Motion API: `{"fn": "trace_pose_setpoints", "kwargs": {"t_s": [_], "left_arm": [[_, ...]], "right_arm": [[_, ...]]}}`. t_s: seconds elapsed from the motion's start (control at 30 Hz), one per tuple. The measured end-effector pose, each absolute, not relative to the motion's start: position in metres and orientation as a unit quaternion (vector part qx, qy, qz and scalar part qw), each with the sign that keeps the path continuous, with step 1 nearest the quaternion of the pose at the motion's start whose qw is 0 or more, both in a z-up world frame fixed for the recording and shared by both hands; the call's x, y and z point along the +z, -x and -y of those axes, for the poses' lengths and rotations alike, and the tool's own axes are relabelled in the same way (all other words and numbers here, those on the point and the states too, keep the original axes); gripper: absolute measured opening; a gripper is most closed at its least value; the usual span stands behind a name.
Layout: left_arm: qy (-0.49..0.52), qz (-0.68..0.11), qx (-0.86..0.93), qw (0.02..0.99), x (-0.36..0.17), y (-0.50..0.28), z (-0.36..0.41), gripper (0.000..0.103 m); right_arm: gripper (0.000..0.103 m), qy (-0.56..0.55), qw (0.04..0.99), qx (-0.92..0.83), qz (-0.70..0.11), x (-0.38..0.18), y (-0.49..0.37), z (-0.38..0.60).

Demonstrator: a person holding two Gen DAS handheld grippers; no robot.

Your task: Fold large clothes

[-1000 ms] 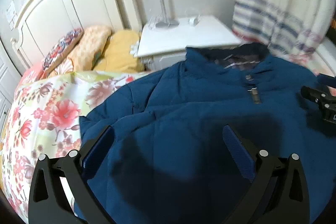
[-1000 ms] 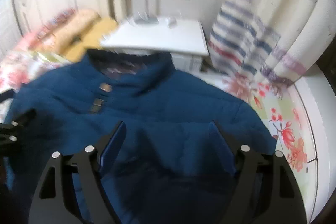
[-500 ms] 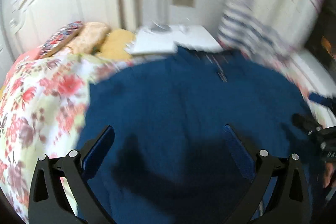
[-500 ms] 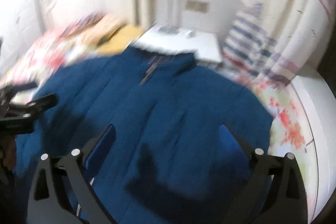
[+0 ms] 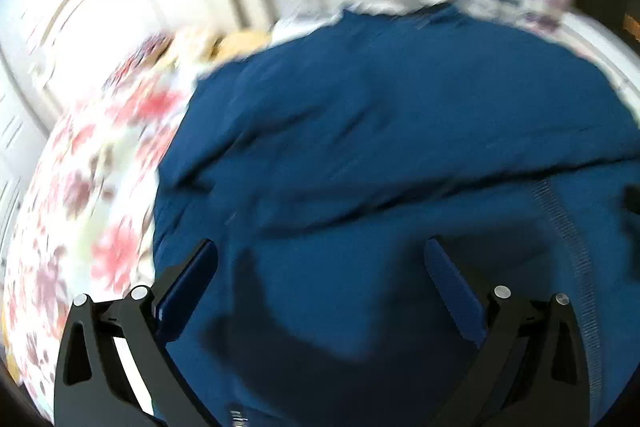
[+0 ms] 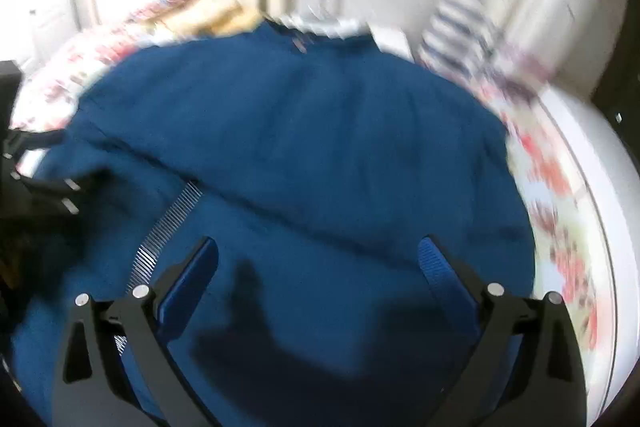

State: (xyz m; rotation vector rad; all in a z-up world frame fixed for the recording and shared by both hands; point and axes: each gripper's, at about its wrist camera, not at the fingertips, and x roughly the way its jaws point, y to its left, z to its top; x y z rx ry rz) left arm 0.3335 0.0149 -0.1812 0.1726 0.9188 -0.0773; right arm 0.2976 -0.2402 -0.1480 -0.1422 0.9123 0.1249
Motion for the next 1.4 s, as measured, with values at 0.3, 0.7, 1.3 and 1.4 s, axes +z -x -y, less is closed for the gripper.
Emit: {"fn": "trace_pose_setpoints", "kwargs": {"t_s": [0.3, 0.7, 1.3, 1.4], "left_arm": [[-0.033, -0.459, 0.002, 0.888, -0.177, -0.338, -0.041, 0.099], [-0.075, -0.445, -0.115, 0.885, -0.185, -0.289, 0.035, 0.099], [-0.094, -0.38, -0.075, 0.917, -0.151, -0.204, 0.006, 0.098], [-0.149, -0.405, -0.091, 0.897, -0.183, -0.199, 0.036, 0.099]], "right_arm": [[0.097, -0.023, 0.885, -0.001, -0.465, -0.163, -0.273, 0.313], [0.1, 0.077, 0.885, 0.084, -0.452, -0.173, -0.242, 0.217], [0.097, 0.118, 0.896, 0.138, -0.405, -0.146, -0.167, 0.197], [0.101, 0.127, 0.882, 0.139, -0.431, -0.175, -0.17, 0.189]]}}
